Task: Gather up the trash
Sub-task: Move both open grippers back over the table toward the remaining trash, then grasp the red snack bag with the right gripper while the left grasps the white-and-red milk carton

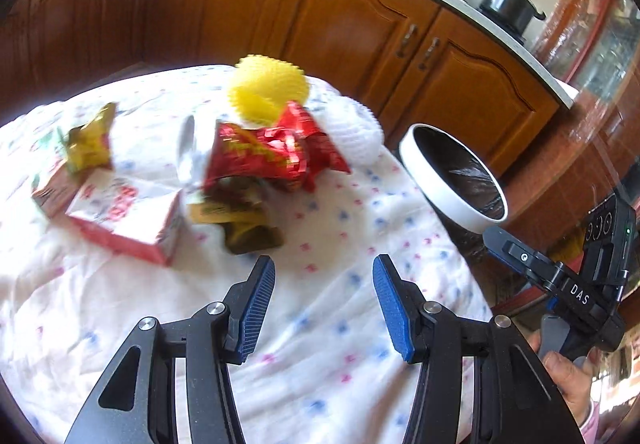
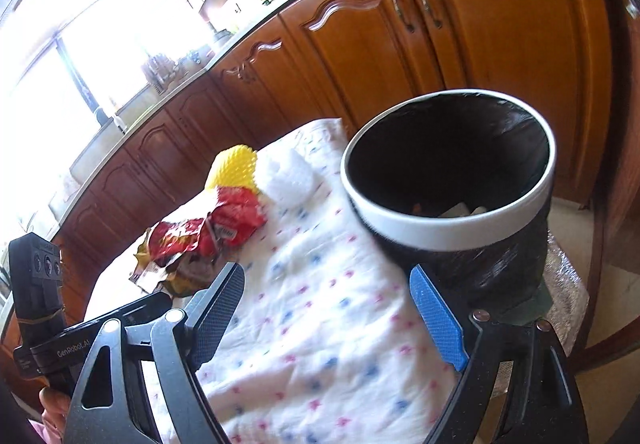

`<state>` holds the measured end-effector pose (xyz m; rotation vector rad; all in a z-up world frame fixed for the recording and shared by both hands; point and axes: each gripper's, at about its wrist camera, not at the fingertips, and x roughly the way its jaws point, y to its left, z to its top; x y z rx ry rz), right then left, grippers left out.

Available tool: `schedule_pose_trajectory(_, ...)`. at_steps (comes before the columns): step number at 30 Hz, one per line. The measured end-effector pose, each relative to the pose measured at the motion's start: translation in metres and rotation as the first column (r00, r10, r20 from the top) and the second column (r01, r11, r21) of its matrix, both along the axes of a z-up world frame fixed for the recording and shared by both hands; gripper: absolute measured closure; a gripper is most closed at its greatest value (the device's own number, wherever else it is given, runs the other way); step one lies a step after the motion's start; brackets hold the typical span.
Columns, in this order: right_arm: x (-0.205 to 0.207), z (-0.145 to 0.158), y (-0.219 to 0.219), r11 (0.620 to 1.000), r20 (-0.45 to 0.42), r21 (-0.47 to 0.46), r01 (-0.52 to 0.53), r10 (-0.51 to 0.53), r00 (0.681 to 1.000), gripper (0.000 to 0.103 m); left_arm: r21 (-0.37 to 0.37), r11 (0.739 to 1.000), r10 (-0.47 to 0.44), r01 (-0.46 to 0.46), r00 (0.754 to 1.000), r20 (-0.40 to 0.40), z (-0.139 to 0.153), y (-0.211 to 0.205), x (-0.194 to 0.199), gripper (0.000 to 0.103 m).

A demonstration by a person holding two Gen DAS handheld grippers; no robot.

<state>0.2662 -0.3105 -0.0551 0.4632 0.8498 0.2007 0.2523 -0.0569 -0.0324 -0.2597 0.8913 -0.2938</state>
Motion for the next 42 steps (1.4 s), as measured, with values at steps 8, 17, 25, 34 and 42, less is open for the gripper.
schedule_pose_trajectory(8,-0.006,-0.002,0.037,0.998,-0.003,0.014,-0.056,0.056,0.998,0.016,-0.015,0.995,0.094,-0.094,0.996,-0.011,0.003,0.058,-0.028,0.052)
schedule_pose_trajectory(17,-0.005,-0.003,0.079,0.991,-0.008,0.015,-0.132,0.132,0.991,0.016,-0.024,0.985,0.172,-0.173,0.985,-0.025,0.001,0.097,-0.036,0.052)
schedule_pose_trajectory(25,0.002,0.007,0.103,0.983,0.01,0.006,-0.185,0.185,0.983,0.016,-0.032,0.976,0.213,-0.215,0.975,-0.069,-0.003,0.111,-0.012,0.035)
schedule_pose_trajectory(34,0.014,0.009,0.112,0.98,0.019,-0.001,-0.2,0.2,0.98,0.016,-0.032,0.95,0.304,-0.311,0.942,-0.14,-0.006,0.124,0.051,0.029)
schedule_pose_trajectory(42,0.028,0.008,0.107,0.981,0.017,0.0,-0.192,0.192,0.981,0.016,0.086,0.953,0.301,-0.292,0.944,-0.136,-0.02,0.113,0.078,0.029)
